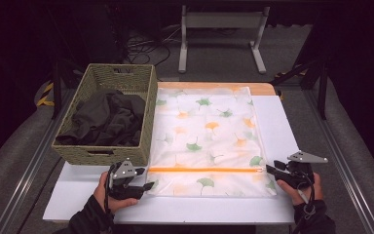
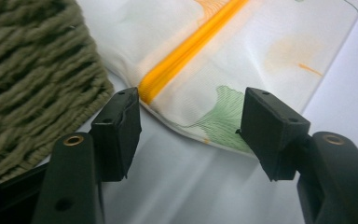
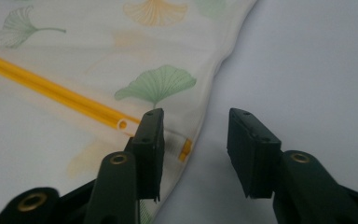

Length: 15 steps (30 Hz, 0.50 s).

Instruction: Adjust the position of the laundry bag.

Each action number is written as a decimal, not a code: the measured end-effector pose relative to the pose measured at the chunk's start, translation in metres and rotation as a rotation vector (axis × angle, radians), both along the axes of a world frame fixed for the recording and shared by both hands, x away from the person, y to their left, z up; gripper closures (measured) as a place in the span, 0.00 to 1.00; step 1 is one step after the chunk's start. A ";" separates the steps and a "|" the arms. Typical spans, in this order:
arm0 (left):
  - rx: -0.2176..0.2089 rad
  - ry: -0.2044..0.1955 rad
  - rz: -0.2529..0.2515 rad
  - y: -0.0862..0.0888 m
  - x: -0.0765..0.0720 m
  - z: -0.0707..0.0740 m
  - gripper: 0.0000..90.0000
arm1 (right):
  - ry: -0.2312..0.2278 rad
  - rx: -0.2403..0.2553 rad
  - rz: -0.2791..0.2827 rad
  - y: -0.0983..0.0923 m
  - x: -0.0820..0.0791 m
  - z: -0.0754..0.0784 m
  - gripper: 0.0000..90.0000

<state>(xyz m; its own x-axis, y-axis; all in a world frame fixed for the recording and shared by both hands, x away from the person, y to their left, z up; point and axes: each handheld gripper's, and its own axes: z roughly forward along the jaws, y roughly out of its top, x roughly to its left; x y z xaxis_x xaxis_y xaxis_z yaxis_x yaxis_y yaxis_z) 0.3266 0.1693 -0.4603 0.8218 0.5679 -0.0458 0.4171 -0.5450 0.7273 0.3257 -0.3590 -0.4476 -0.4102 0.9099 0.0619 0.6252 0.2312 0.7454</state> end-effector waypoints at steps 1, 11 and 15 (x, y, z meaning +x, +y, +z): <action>0.020 0.000 0.000 -0.002 0.000 -0.001 0.44 | 0.013 0.002 0.011 0.001 -0.001 -0.002 0.59; 0.058 0.009 -0.011 -0.003 0.006 -0.002 0.78 | 0.025 -0.020 0.070 0.011 -0.007 -0.004 0.81; 0.068 -0.003 0.000 -0.003 0.008 -0.002 0.93 | 0.017 -0.008 0.058 0.012 -0.007 -0.005 0.90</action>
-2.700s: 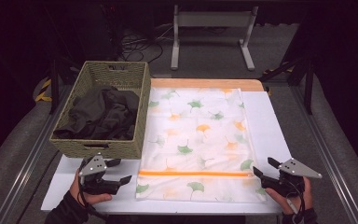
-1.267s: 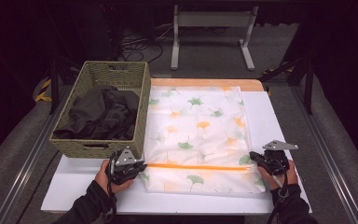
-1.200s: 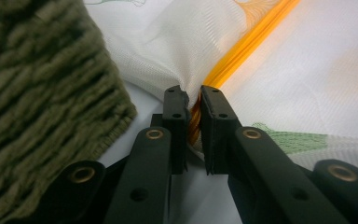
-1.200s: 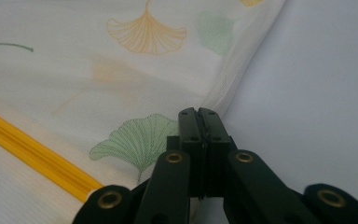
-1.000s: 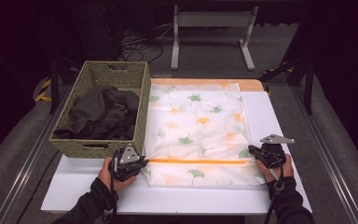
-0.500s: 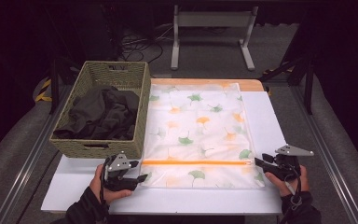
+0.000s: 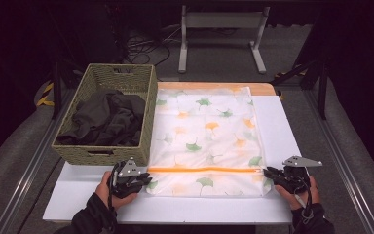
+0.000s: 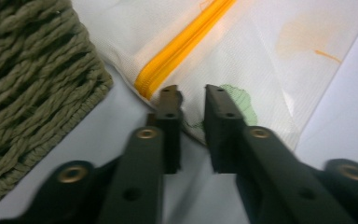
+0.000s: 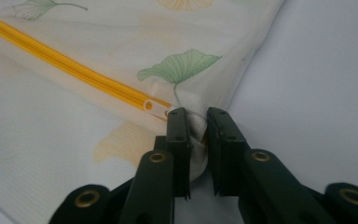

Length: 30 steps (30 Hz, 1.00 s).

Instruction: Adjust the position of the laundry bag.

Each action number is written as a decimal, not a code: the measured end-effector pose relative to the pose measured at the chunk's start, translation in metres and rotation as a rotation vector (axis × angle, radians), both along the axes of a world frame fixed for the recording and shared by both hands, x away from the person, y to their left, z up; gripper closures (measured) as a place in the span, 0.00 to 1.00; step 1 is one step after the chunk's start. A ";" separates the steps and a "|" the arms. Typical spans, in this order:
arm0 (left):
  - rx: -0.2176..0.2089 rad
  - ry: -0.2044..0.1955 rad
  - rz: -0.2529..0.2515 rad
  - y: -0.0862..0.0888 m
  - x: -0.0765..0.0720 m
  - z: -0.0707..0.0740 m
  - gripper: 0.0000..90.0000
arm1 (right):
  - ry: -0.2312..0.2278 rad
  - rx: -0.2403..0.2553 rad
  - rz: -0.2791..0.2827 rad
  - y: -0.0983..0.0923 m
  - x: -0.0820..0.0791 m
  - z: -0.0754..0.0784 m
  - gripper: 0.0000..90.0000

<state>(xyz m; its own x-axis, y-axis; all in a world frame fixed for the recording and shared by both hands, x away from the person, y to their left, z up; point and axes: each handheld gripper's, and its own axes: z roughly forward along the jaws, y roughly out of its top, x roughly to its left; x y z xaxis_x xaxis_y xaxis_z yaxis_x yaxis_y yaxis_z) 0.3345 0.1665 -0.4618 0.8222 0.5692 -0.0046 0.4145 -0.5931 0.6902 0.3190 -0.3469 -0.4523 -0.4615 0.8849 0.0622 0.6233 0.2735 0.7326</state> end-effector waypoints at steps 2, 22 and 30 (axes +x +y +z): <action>0.005 -0.009 0.002 0.000 0.001 0.000 0.97 | -0.004 0.000 0.000 0.002 0.001 0.000 0.92; -0.049 -0.059 0.008 0.002 0.004 0.001 0.67 | -0.051 0.016 -0.037 0.003 0.012 0.002 0.93; -0.092 -0.083 -0.031 0.002 -0.002 0.007 0.39 | -0.052 0.022 -0.023 0.003 0.012 0.002 0.93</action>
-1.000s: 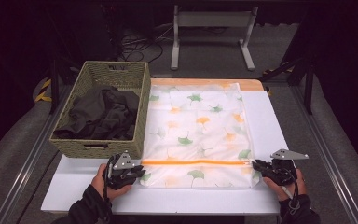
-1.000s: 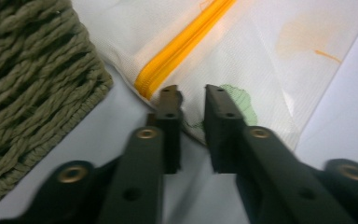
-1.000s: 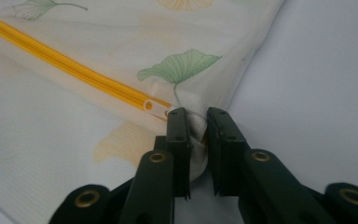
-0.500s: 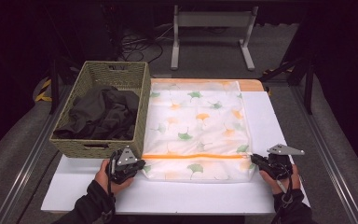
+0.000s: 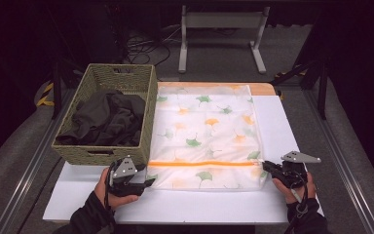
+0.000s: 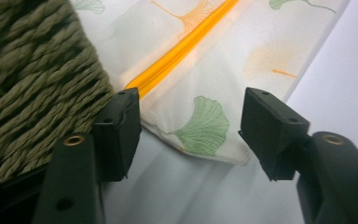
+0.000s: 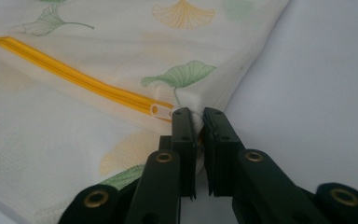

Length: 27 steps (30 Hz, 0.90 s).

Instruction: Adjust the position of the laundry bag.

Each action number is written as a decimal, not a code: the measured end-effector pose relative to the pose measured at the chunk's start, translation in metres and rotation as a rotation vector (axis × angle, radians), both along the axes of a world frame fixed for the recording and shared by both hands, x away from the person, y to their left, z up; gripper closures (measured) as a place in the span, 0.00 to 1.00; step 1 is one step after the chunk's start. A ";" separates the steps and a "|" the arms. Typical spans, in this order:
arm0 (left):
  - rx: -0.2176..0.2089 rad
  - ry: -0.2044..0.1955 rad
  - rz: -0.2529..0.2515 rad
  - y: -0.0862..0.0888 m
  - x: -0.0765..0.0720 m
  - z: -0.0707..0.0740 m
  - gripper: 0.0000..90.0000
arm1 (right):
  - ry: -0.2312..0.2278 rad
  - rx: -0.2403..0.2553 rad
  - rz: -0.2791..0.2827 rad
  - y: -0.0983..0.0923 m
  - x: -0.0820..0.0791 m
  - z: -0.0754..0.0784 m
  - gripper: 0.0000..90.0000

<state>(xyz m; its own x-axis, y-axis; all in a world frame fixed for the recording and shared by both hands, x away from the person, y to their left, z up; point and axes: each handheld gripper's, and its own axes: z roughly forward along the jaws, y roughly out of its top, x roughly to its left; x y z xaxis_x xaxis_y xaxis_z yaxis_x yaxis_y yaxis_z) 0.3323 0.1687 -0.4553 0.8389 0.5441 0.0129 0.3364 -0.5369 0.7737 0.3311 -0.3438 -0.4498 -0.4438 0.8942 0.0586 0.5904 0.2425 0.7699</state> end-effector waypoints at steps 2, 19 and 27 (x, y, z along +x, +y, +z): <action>-0.011 0.001 0.000 -0.002 0.000 0.000 0.32 | 0.004 0.000 0.002 0.000 0.000 0.000 0.93; -0.035 -0.010 -0.093 -0.019 -0.003 0.006 0.10 | -0.002 0.014 0.023 -0.001 0.000 0.002 0.93; -0.013 -0.017 -0.168 -0.040 -0.001 0.014 0.20 | -0.015 0.022 0.032 0.000 -0.001 0.008 0.93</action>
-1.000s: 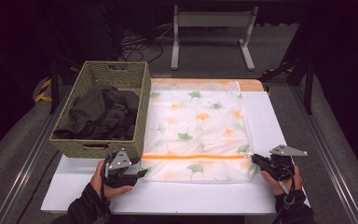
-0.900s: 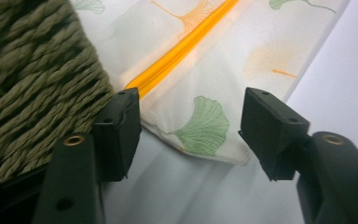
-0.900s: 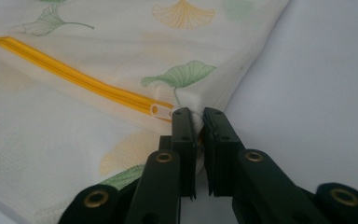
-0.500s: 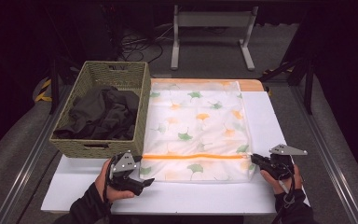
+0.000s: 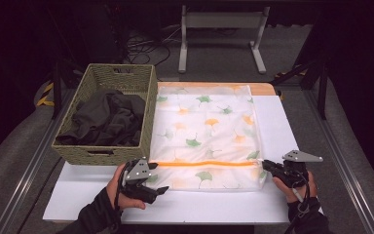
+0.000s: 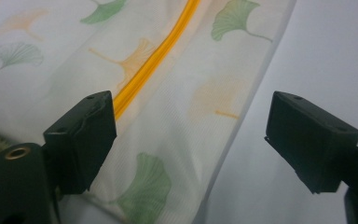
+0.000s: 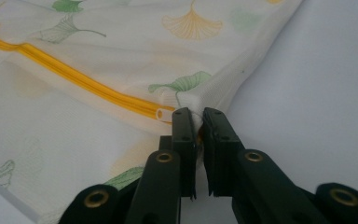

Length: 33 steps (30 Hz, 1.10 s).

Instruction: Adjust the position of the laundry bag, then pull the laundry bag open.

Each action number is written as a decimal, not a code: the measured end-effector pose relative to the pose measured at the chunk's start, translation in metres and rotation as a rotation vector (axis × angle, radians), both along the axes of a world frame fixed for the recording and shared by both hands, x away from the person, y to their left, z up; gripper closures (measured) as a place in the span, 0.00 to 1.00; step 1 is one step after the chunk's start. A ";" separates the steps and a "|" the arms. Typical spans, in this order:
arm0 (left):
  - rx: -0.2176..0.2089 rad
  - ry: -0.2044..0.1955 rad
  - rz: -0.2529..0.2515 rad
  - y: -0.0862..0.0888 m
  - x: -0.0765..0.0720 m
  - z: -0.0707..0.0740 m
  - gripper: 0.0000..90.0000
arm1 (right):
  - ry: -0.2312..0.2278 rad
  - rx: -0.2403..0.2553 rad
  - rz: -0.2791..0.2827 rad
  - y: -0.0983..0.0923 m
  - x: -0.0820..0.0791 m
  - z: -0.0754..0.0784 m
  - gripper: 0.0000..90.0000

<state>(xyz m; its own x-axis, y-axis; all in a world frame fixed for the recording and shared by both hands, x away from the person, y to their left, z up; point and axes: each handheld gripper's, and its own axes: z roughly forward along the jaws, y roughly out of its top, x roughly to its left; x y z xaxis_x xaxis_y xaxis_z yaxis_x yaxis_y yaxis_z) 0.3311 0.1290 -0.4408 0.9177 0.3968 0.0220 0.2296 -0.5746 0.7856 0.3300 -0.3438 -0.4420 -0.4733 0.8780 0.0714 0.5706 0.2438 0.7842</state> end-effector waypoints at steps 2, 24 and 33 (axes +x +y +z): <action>0.002 0.001 -0.032 -0.009 0.002 0.003 0.23 | -0.005 0.000 0.003 0.001 0.000 0.001 0.93; 0.034 0.076 -0.232 -0.157 0.028 0.012 0.48 | -0.030 0.027 0.025 0.004 -0.003 0.014 0.94; 0.121 0.058 -0.262 -0.233 0.048 0.008 0.81 | -0.043 0.046 0.046 0.006 -0.006 0.017 0.94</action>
<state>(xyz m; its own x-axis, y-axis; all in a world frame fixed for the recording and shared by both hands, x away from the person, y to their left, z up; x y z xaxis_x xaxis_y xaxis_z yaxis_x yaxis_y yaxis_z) 0.3792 -0.1042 -0.4330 0.9896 0.1436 -0.0004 0.1032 -0.7087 0.6979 0.3236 -0.3375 -0.4247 -0.5165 0.8516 0.0899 0.5251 0.2320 0.8188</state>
